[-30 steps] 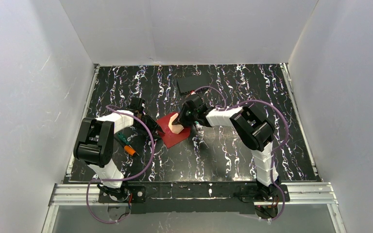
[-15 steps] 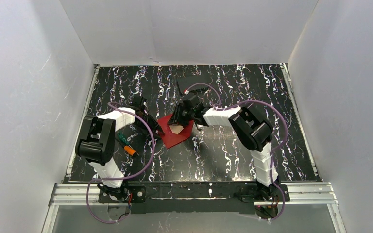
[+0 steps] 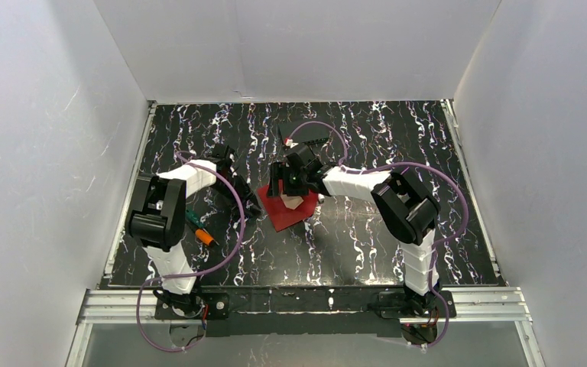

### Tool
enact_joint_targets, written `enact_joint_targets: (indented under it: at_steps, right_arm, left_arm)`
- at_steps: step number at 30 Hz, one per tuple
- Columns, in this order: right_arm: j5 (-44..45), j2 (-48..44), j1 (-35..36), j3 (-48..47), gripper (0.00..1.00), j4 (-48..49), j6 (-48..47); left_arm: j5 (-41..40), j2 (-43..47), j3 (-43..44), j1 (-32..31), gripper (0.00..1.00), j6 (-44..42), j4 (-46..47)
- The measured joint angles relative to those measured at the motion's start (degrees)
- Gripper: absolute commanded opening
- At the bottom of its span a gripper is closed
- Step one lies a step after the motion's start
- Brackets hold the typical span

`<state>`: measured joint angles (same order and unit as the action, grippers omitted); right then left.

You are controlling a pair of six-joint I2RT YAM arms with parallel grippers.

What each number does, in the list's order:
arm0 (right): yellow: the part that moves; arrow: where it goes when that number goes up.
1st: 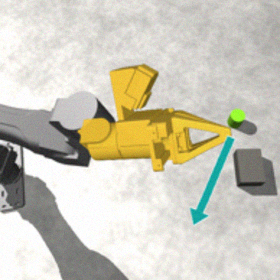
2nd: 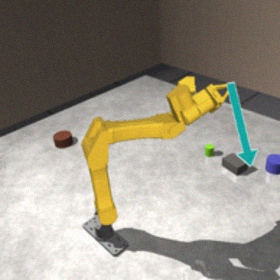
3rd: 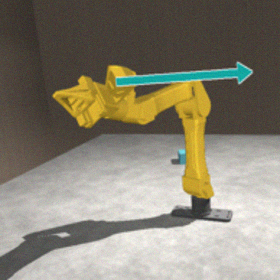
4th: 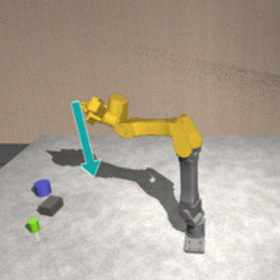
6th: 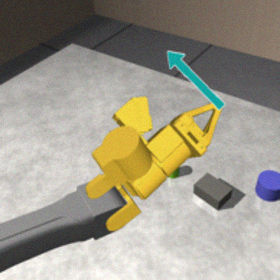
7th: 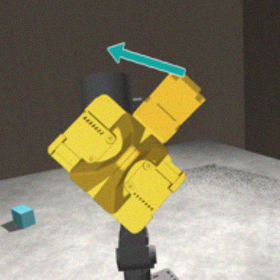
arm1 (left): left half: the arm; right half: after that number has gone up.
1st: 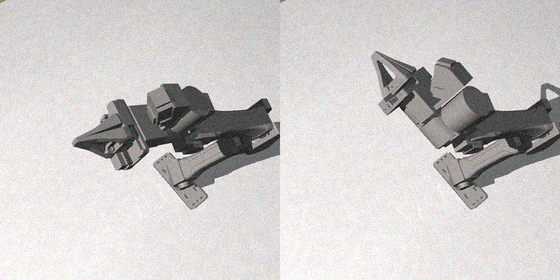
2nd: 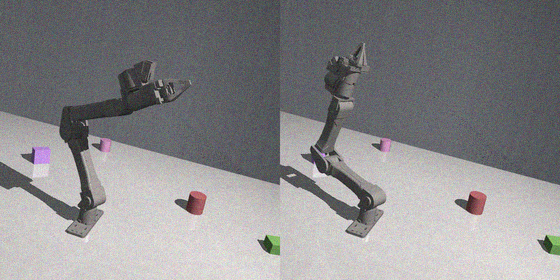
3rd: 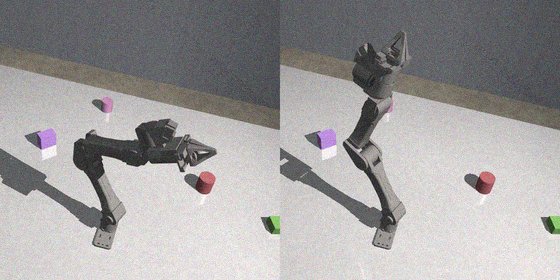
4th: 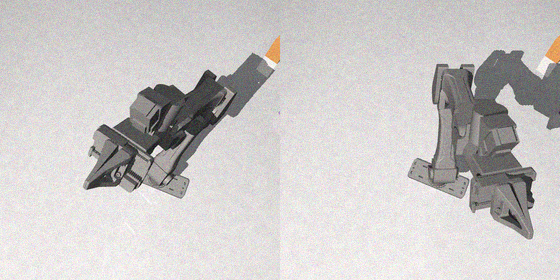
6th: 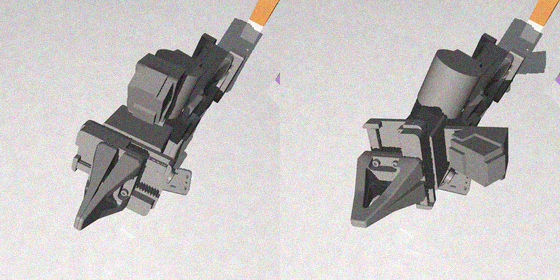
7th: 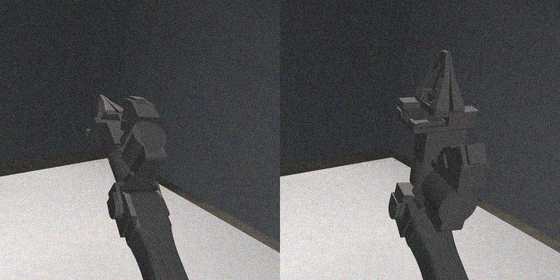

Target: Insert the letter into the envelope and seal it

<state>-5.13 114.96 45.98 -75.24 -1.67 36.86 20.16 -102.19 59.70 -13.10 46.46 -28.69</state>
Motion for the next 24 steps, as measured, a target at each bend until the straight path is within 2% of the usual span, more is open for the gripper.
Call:
enact_joint_targets:
  at_steps: [5, 12, 20, 24]
  right_arm:
    - [1.6, -0.2, 0.0, -1.0, 0.87, -2.6, -4.9]
    - [5.2, -0.2, 0.0, -3.1, 0.86, -7.2, -7.6]
    - [12.0, -0.2, -0.1, -10.9, 0.90, -17.8, -11.6]
    - [13.5, -0.3, -0.4, -13.0, 0.89, -19.7, -13.5]
  left_arm:
    - [1.1, -0.8, 1.6, 0.0, 0.48, -2.0, -0.5]
    - [1.3, -1.1, 3.0, 0.1, 0.48, -3.9, -0.1]
    - [0.1, -1.1, 3.5, 0.3, 0.49, -4.1, 0.0]
    - [0.2, -1.1, 3.5, 0.3, 0.50, -4.1, 0.3]
